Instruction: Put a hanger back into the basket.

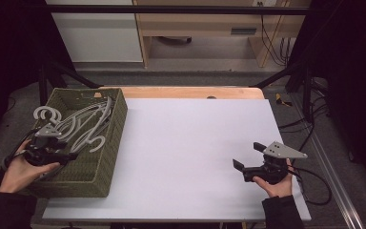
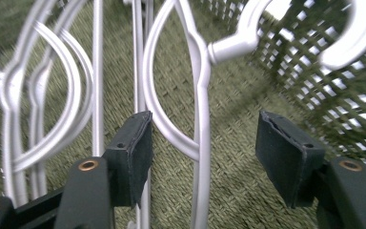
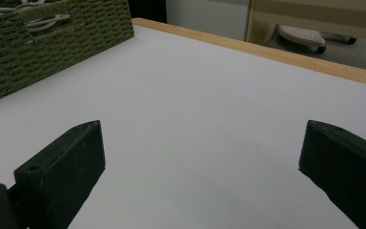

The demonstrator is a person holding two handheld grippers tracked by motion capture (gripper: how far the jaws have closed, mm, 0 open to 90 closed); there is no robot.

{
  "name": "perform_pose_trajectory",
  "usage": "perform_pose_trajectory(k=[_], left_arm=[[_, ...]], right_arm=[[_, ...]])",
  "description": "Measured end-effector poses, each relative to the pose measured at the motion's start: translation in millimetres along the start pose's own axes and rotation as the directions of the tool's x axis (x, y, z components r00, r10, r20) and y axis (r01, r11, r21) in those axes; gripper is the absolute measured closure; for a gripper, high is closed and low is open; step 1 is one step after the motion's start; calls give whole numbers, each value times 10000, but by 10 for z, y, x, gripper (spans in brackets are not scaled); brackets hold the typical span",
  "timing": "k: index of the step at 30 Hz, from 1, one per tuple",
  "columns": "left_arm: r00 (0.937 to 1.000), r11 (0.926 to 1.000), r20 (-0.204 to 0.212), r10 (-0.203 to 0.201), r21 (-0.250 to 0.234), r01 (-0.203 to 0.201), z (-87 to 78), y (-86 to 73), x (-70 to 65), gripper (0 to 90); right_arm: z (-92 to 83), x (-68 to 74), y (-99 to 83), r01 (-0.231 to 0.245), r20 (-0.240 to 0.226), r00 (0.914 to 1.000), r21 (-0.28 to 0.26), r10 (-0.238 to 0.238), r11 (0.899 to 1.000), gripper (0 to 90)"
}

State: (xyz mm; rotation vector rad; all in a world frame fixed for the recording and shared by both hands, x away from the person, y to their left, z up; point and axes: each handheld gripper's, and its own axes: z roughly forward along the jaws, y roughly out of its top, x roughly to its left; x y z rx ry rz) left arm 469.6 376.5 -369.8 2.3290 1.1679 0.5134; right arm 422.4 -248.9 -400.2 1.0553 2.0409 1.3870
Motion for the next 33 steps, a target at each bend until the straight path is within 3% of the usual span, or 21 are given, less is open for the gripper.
perform_pose_trajectory(k=[5,9,12,15,18,21,24,26,29,33], left_arm=[[9990,9940,-435,-54,1090,101,126,21,-21,425],[9978,9841,-548,-373,1716,463,181,12,-7,540],[9979,9796,-464,-457,1935,538,201,-2,-7,683],[9981,9798,-350,-501,1919,559,194,-23,-12,733],[9989,9847,-109,-457,1680,469,160,-56,-3,774],[9992,9941,166,-373,1027,354,83,-90,1,789],[9985,9979,454,-306,578,280,-10,-108,20,787],[9975,9986,560,-437,337,419,-38,-119,35,787],[9913,9951,877,-978,-31,985,-79,-140,95,784],[9843,9861,700,-1621,-253,1642,-89,-159,192,758]], right_arm=[[2,0,-1,36,5,10000,15,-36,10000,18],[-4,1,0,9,7,10000,-3,-9,10000,18],[-9,-3,1,40,11,10000,-6,-40,10000,18],[-10,-4,0,58,-11,10000,1,-58,10000,18],[-4,0,-1,38,27,10000,18,-38,10000,18],[-4,-1,-1,23,43,10000,18,-23,10000,18],[-5,0,-1,31,40,10000,22,-31,10000,18],[-10,-1,1,6,44,10000,-1,-6,10000,18],[-15,-4,2,17,41,10000,-21,-17,10000,18],[-15,-4,1,44,20,10000,18,-44,10000,18]])
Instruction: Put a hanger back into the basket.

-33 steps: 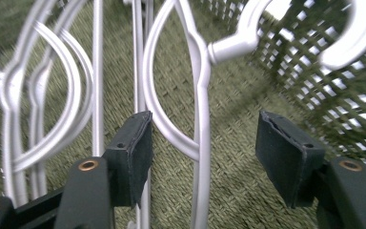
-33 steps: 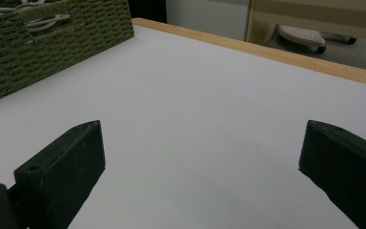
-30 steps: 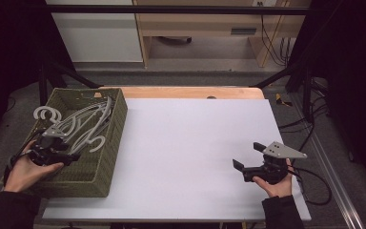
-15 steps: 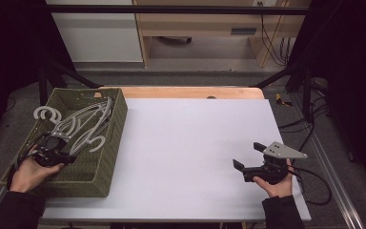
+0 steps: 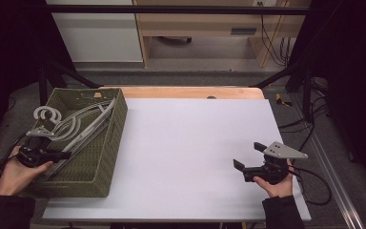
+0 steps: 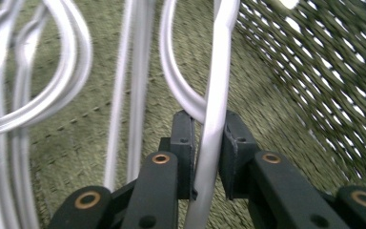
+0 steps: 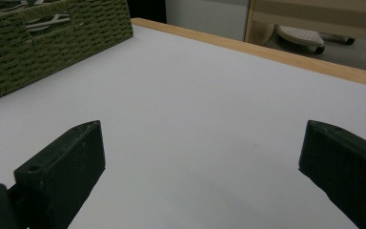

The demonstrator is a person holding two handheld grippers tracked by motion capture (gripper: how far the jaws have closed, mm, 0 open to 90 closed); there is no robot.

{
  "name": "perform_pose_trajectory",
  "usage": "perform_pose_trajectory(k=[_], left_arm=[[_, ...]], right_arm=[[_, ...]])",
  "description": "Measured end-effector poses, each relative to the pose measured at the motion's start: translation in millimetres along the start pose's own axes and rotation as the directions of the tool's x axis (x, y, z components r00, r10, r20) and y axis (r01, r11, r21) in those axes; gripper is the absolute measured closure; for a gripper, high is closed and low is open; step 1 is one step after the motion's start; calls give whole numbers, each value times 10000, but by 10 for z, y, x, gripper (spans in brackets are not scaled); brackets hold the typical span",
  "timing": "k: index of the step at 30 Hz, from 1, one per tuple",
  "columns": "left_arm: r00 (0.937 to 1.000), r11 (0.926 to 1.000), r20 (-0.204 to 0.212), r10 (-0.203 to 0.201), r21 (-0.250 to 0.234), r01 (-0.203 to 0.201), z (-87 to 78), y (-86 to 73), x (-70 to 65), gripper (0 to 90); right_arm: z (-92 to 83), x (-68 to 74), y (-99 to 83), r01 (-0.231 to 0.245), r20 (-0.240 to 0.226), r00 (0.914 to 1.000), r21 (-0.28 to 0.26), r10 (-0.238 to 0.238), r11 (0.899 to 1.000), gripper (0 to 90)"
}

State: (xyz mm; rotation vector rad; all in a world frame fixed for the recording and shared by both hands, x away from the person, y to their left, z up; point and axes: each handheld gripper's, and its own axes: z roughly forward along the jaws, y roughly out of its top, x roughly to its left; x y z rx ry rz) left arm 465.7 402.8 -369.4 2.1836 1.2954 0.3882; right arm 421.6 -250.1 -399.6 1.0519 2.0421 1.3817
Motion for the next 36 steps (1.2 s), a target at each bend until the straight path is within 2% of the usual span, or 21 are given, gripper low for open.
perform_pose_trajectory(k=[3,4,5,7,9,11,16,19,21,23,25,27,31,32,34,35,36], left_arm=[[9992,9993,-199,-358,-99,356,10,-2,63,736],[9990,9995,-340,-287,-103,284,-6,1,83,731],[9985,9992,-390,-387,-152,381,-22,5,98,728],[9948,9974,-804,-621,-421,589,-47,10,129,719],[9872,9950,-1357,-843,-648,761,-70,17,178,714],[9810,9923,-1595,-1101,-736,994,-96,20,261,712],[9646,9824,-1928,-1800,-846,1664,-56,17,438,679],[9510,9750,-2177,-2197,-837,2061,-33,15,523,639],[9408,9724,-2479,-2313,-885,2158,-36,0,554,630],[9381,9706,-2527,-2368,-1043,2169,-49,-16,552,595],[9377,9714,-2608,-2295,-1209,2042,-83,-39,536,569],[9410,9702,-2541,-2235,-1506,1897,-137,-60,495,539],[9603,9605,-2043,-1902,-2412,1389,-230,-84,320,465],[9666,9546,-1847,-1777,-2709,1237,-248,-87,251,446],[9751,9417,-1477,-1655,-3175,1117,-258,-87,144,409],[9809,9368,-1343,-1409,-3387,882,-269,-84,89,385],[9871,9284,-1101,-1160,-3652,683,-273,-79,10,367]], right_arm=[[-2,-1,2,-22,20,10000,-41,22,10000,18],[-4,-1,2,-27,33,10000,-42,28,10000,18],[-6,-2,3,-36,32,10000,-42,36,10000,18],[-3,-2,2,-29,25,10000,-47,29,10000,18],[0,0,1,-20,22,10000,-27,20,10000,18],[-2,-3,1,0,6,10000,-52,0,10000,18],[-5,-4,4,-20,28,10000,-58,21,10000,18],[-3,-1,3,-33,14,10000,-47,33,10000,18],[-6,-4,4,-25,24,10000,-58,25,10000,18],[-9,-5,5,-40,9,10000,-64,40,10000,18],[-11,-4,5,-57,16,10000,-63,57,10000,18],[-9,-3,5,-44,0,10000,-72,44,10000,18],[-10,-5,6,-54,11,10000,-119,55,9999,17],[-12,-8,6,-22,-11,10000,-111,22,9999,17],[-9,-4,6,-64,8,10000,-133,64,9999,16],[-9,-3,6,-66,5,10000,-140,66,9999,16],[-9,-3,6,-68,5,10000,-149,68,9999,16]])
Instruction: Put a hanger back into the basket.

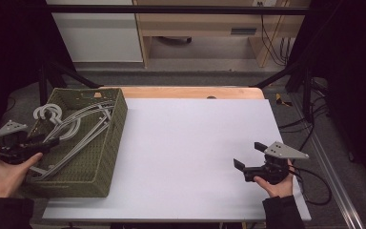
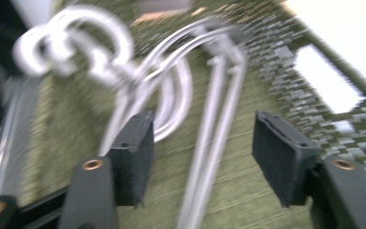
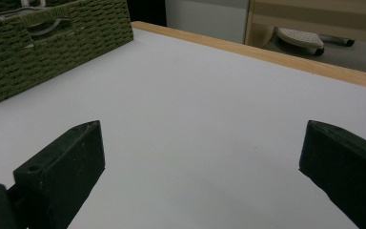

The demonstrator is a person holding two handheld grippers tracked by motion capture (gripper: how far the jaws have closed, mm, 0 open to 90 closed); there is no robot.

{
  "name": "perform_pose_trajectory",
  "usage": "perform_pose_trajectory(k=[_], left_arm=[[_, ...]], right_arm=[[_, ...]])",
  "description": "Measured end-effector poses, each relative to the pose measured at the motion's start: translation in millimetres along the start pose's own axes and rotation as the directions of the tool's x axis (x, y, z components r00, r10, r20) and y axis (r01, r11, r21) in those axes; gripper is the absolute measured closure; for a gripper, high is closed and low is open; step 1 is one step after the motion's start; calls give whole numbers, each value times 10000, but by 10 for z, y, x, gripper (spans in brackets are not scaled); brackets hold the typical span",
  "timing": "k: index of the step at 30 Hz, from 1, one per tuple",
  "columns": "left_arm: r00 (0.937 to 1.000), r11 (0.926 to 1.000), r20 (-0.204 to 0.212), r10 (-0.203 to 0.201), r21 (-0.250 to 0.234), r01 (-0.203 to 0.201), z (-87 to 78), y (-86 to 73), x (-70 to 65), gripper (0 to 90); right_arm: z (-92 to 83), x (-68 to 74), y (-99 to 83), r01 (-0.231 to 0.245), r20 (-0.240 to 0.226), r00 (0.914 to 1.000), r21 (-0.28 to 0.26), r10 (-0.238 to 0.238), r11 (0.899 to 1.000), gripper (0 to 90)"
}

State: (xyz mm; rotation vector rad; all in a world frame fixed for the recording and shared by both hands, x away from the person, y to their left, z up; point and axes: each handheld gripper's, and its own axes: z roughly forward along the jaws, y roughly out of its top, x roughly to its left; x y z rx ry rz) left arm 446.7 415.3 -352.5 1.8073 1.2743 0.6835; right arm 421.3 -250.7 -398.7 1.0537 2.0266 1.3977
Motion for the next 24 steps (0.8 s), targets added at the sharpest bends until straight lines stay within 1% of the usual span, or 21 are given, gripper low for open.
perform_pose_trajectory(k=[3,4,6,8,9,10,11,13,16,18,19,20,21,22,23,24], left_arm=[[9977,9978,585,351,-585,-317,-12,-2,-187,306],[9960,9963,804,388,-802,-324,-9,-5,-258,275],[9905,9942,1273,528,-998,-402,5,-9,-396,227],[9836,9921,1672,684,-1150,-495,16,-12,-527,204],[9804,9909,1824,742,-1241,-519,22,-14,-590,184],[9770,9894,1957,844,-1325,-589,26,-14,-650,172],[9735,9873,2069,979,-1432,-688,29,-18,-709,158],[9650,9847,2405,1042,-1610,-662,44,-34,-825,121],[9535,9777,2587,1547,-1786,-1102,80,-67,-993,98],[9492,9778,2722,1578,-1775,-1116,111,-94,-1060,80],[9470,9782,2761,1640,-1696,-1199,136,-108,-1095,75],[9456,9780,2731,1770,-1569,-1378,161,-116,-1123,69],[9464,9768,2666,1821,-1591,-1432,179,-127,-1150,61],[9443,9772,2775,1768,-1641,-1348,195,-135,-1164,60],[9412,9799,2955,1638,-1585,-1208,216,-143,-1176,60],[9417,9799,2932,1650,-1571,-1228,229,-149,-1182,58]], right_arm=[[-9,-1,2,-24,7,10000,-44,24,10000,16],[-15,-2,4,-34,5,10000,-74,34,10000,16],[-26,-2,8,-76,-1,10000,-141,76,9999,16],[-32,-8,10,-34,14,10000,-219,34,9998,13],[-37,-9,11,-27,40,10000,-256,28,9997,12],[-42,-3,13,-141,43,9999,-277,142,9995,12],[-46,-5,13,-113,34,9999,-291,114,9995,11],[-51,-7,15,-115,49,9999,-372,117,9992,9],[-78,-15,16,-76,42,10000,-447,78,9990,10],[-100,-22,15,-86,37,10000,-487,88,9988,10],[-111,-28,15,-68,36,10000,-536,70,9985,10],[-123,-34,14,-35,34,10000,-584,37,9983,9],[-137,-35,14,-47,38,10000,-612,49,9981,9],[-145,-40,13,-18,12,10000,-680,19,9977,9],[-156,-42,12,-6,-5,10000,-693,5,9976,7],[-165,-43,11,2,13,10000,-689,-1,9976,7]])
